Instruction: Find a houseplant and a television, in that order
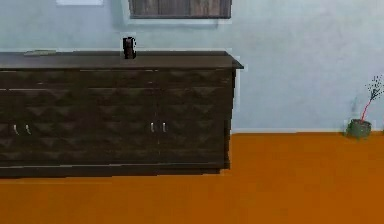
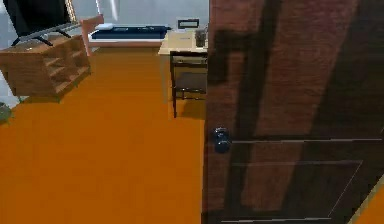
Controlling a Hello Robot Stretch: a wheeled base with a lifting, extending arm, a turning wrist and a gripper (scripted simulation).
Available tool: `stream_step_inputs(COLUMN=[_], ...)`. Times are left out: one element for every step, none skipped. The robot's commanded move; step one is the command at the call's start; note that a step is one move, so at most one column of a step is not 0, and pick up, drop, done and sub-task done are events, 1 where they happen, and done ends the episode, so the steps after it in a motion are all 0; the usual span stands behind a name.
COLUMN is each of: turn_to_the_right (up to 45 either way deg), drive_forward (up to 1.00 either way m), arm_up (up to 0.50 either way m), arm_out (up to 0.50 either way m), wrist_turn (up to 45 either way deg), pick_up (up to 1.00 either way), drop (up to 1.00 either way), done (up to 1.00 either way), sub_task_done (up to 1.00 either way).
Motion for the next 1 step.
stream_step_inputs(turn_to_the_right=[30.0], drive_forward=[0.0], arm_up=[0.0], arm_out=[0.0], wrist_turn=[0.0], pick_up=[0.0], drop=[0.0], done=[0.0], sub_task_done=[0.0])
